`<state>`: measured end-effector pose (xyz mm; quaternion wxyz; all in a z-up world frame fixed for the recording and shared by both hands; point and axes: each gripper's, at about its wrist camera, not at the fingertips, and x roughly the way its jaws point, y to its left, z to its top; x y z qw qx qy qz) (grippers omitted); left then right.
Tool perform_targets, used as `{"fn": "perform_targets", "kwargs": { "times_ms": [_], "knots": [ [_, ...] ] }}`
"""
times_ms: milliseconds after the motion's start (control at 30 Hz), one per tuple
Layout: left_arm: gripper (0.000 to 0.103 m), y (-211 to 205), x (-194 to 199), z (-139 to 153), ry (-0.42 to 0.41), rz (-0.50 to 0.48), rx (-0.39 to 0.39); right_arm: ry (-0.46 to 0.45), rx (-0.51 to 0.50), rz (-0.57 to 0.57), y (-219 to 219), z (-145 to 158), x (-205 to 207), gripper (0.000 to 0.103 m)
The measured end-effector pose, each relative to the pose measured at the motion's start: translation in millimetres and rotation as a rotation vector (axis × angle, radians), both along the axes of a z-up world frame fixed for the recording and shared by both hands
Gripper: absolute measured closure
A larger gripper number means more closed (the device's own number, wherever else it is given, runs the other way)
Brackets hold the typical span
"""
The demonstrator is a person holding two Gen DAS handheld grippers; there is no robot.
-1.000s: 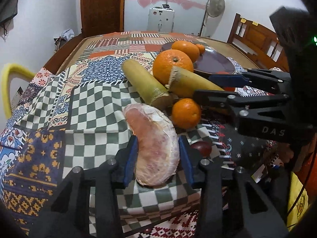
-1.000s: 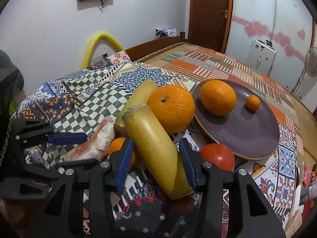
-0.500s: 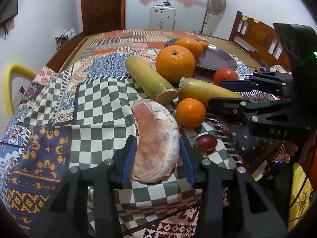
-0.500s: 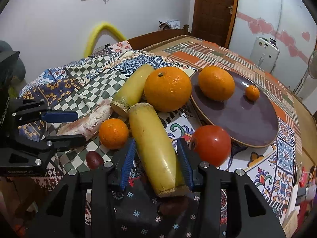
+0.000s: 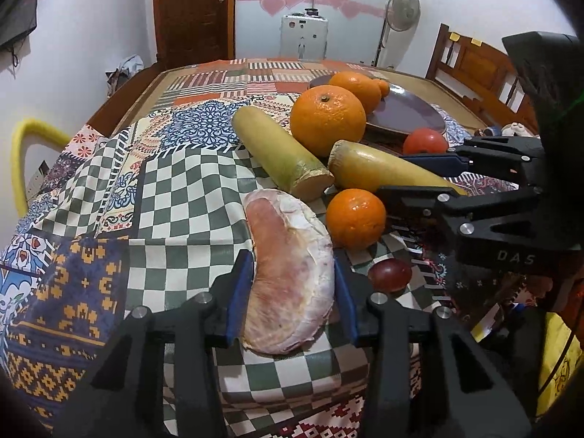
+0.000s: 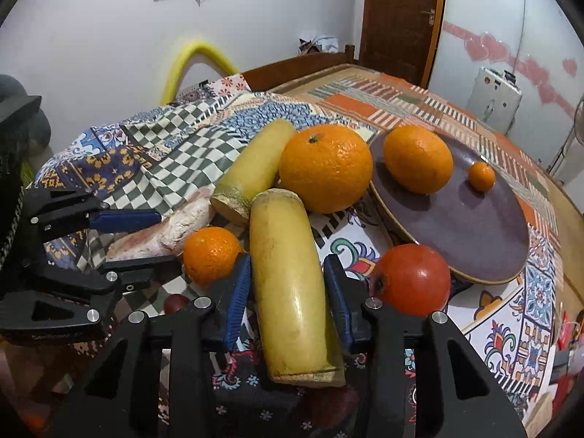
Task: Organize fruits
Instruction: 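Grasp the pomelo segment with the left tool while the right tool grasps the yellow fruit, then carry the pomelo segment with the left tool while the right tool carries the yellow fruit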
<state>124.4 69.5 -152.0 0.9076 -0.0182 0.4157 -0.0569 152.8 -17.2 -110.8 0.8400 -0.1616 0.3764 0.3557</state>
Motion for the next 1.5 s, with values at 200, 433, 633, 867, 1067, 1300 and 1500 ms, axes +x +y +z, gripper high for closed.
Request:
{"fn": "perform_targets", "kwargs": {
  "times_ms": [200,433,633,867,1067,1300,1500],
  "knots": [
    [0.063,3,-4,5,-0.012,-0.003,-0.015,-0.031,0.050,-0.023,-7,17,-5,0.067],
    [0.073,4,-13,13,-0.040,-0.005,-0.007,-0.087,0.103,-0.098,-39,40,-7,0.067],
    [0.081,5,-15,26,-0.060,-0.003,-0.012,-0.112,0.092,-0.200,-77,41,-4,0.067],
    [0.080,1,-13,22,-0.042,-0.014,0.001,-0.073,0.055,-0.287,-115,21,-2,0.067],
    [0.068,-5,-5,12,0.001,-0.008,0.026,-0.043,0.044,-0.317,-130,6,-4,0.067],
    [0.053,0,6,-1,0.041,0.012,-0.010,-0.031,0.018,-0.299,-132,-5,-6,0.067],
    [0.053,-4,15,-3,0.033,0.015,0.014,-0.032,0.001,-0.293,-129,-6,-6,0.067]
  ]
}}
